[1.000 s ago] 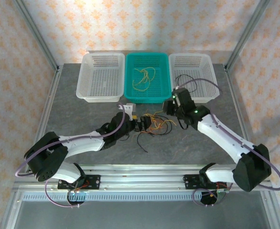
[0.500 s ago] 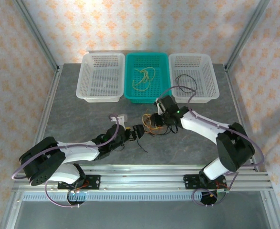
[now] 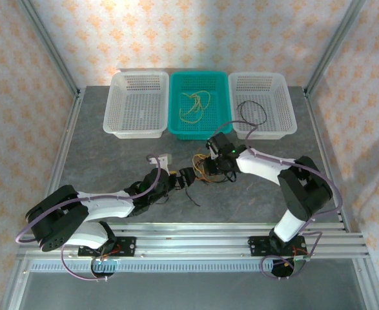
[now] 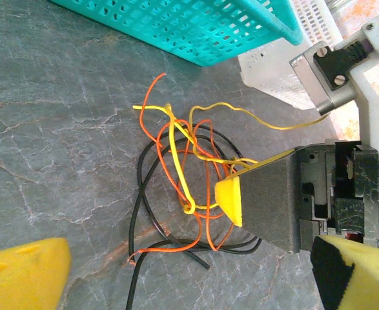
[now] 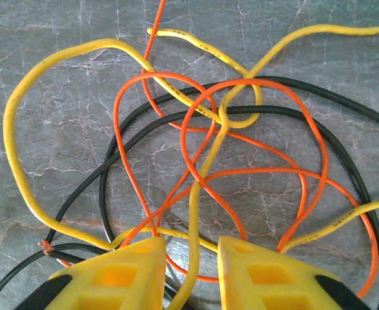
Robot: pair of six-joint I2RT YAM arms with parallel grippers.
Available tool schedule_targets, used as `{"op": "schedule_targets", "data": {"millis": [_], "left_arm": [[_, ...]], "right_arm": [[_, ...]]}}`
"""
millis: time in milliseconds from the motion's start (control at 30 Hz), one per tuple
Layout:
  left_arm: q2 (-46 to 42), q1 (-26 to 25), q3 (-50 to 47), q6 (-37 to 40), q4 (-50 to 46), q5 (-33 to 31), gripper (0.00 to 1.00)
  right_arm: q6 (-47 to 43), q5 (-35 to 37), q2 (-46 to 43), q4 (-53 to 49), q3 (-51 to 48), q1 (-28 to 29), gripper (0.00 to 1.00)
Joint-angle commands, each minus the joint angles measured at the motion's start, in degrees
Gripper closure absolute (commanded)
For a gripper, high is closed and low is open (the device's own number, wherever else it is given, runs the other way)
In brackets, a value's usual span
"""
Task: Untangle the cables
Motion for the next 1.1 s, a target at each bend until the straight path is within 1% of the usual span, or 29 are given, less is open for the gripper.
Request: {"op": "schedule_targets", "data": {"millis": [0,100,300,500,700,933,1067], "left_arm": [[-0.37,-0.14,2.20,1.07,-1.17,-1.85,0.03],[-0.24,-0.19,4.43,2.77,-4.00,-3.03,0.03],[0.65,0.60,8.36,4.75,-6.31,-3.59,0.02],[3.10,1.61,14.37,7.32,-7.68,-2.28,0.02],[6.35,1.85,19.13,8.90,-8.44,-1.22,0.02],[8.21,1.95,21.16,9.70,-8.02,-1.13,0.02],[9.70,1.91,22.27,10.15,-7.49,-0.81,0.02]], "right_arm": [[0.48,1.06,-0.30,0.61,2.15,0.46,0.80],[1.76,1.43,-2.72,0.84,1.94,0.46,0.90],[5.52,3.39,-10.28,1.77,1.54,0.46,1.00],[8.49,3.54,-19.10,4.42,0.75,0.46,1.00],[10.08,3.03,-25.30,6.71,0.75,0.48,1.00],[13.49,3.43,-30.60,10.58,-0.04,0.40,1.00],[16.28,5.20,-32.63,11.45,0.70,0.46,1.00]]}}
